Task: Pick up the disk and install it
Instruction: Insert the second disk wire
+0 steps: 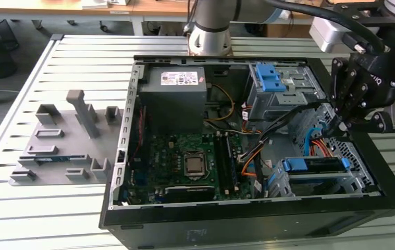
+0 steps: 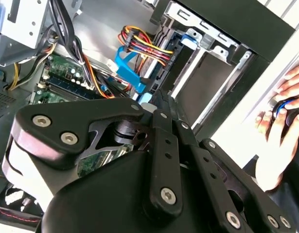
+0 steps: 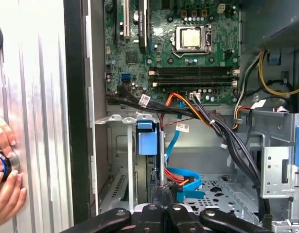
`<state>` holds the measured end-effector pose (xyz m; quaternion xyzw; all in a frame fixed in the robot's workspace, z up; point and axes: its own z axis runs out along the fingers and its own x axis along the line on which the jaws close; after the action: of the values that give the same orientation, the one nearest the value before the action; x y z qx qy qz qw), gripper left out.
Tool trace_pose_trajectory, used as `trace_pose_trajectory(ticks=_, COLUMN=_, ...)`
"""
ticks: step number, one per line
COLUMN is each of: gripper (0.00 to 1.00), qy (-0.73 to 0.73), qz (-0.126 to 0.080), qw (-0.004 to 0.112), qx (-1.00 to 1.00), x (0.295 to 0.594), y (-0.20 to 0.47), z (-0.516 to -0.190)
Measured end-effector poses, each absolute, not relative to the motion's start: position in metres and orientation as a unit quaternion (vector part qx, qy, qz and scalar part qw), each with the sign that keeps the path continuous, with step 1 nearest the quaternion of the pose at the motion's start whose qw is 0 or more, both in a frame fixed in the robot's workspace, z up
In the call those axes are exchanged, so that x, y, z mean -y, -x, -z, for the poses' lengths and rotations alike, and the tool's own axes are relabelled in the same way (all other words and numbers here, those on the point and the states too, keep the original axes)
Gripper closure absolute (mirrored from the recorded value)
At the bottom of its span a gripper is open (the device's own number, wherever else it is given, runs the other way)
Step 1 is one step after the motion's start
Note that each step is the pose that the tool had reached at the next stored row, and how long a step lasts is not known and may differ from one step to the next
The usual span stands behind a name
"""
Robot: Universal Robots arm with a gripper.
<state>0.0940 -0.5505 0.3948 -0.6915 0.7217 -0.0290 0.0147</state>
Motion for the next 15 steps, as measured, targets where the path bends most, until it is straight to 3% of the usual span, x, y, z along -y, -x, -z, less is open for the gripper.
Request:
trace_pose_trajectory(ticks=4, gripper=0.89, qy=0.692, qz=0.028, qw=0.014, qx=-0.722, x=0.5440, y=-0.0940, z=-0.3947)
trace_pose_trajectory(ticks=8, gripper=0.89, qy=0.692, qz=0.023, qw=0.002, qx=-0.722, x=0.5434, y=-0.0940, z=-0.3943)
trace_pose_trajectory(ticks=14, gripper=0.89, qy=0.692, qz=0.023, qw=0.002, qx=-0.722, x=0.5408, y=-0.0941, z=-0.3940)
trace_pose_trajectory(ticks=15, gripper=0.83, qy=0.692, qz=0.023, qw=0.002, qx=-0.722, x=0.5401, y=-0.0941, z=-0.3939)
